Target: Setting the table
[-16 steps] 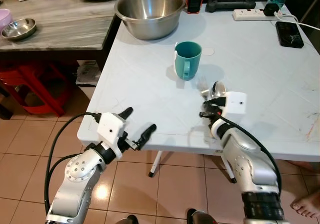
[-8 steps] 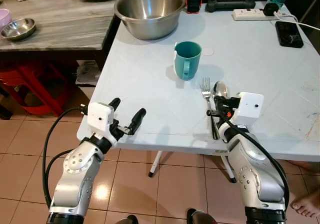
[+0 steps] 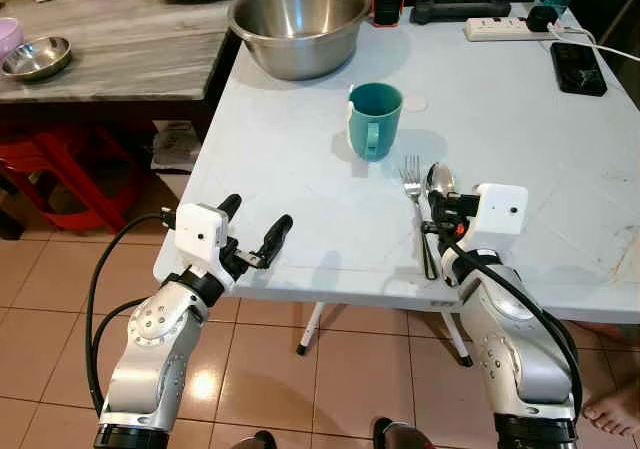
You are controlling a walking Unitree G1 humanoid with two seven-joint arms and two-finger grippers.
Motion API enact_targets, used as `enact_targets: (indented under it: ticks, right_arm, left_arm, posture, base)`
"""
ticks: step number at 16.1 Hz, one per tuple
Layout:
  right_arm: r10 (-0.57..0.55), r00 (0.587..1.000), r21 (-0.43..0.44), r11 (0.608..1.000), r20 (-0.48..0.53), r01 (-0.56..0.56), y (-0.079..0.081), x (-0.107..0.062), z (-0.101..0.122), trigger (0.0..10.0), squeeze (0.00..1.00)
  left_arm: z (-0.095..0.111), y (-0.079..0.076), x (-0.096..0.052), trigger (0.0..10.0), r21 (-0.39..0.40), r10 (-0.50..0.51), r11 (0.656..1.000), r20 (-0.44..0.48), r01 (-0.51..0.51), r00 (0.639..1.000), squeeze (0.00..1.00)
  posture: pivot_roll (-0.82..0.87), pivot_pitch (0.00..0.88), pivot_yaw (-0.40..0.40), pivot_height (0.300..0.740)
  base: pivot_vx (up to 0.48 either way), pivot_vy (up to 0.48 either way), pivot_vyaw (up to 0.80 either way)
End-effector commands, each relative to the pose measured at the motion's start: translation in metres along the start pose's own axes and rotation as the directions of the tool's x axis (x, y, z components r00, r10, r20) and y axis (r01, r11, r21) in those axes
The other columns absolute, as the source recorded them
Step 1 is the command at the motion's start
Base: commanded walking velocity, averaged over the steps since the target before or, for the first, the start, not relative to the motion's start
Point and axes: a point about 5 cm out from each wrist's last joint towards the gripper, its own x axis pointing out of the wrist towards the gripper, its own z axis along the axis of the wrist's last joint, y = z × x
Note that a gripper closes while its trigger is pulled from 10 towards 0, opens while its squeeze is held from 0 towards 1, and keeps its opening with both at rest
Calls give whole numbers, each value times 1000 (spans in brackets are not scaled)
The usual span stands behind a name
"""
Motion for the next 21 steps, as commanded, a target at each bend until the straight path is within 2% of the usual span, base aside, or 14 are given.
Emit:
enact_targets:
  ticks: [1,5,8,13,14,15,16,17,18,21]
  right_arm:
    - [16,999,-1,1000,-32,-16,4,3,-4,10000,1000]
    - [43,997,-21,999,-66,-44,4,12,-3,10000,1000]
    - [67,993,-32,997,-100,-70,7,20,-4,10000,1000]
    - [94,984,-19,995,-153,-98,12,32,-10,10000,1000]
    - [99,981,-24,994,-167,-104,14,34,-12,10000,667]
    - [103,979,-29,994,-175,-110,15,35,-13,10000,192]
    - [105,976,-36,993,-193,-114,17,36,-16,8941,0]
    - [110,972,-43,992,-206,-122,18,36,-18,941,0]
    - [113,969,-41,991,-221,-125,19,35,-20,0,0]
    - [108,957,-53,991,-268,-127,21,30,-28,0,0]
  left_arm:
    - [-4,2,-4,10000,-7,15,1000,-23,-15,1000,0]
    - [-6,-3,-3,10000,-15,-13,1000,-33,12,999,0]
    - [-7,-9,-8,10000,16,-93,995,-50,94,994,0]
    - [-9,-11,-13,10000,20,-109,994,-67,111,992,0]
    - [-9,-13,-14,10000,18,-122,992,-71,124,990,0]
    - [-9,-13,-14,10000,19,-126,992,-72,128,989,0]
    - [-9,-13,-14,10000,17,-128,991,-72,129,989,0]
    - [-9,-13,-14,10000,17,-129,991,-73,130,989,0]
    - [-9,-12,-14,10000,17,-129,991,-74,131,989,0]
    - [-9,-12,-16,10000,15,-134,991,-80,135,988,0]
  posture:
    - [-151,190,79,740]
    - [-154,202,86,740]
    - [-146,214,87,740]
    - [-140,225,85,740]
    - [-139,226,83,740]
    - [-139,225,84,740]
    - [-139,225,82,740]
    - [-138,225,80,740]
    - [-137,226,80,740]
    - [-135,224,80,740]
  base:
    - [0,0,0]
    - [0,0,0]
    - [0,0,0]
    - [0,0,0]
    - [0,0,0]
    - [0,0,0]
    - [0,0,0]
    - [0,0,0]
    - [0,0,0]
    - [0,0,0]
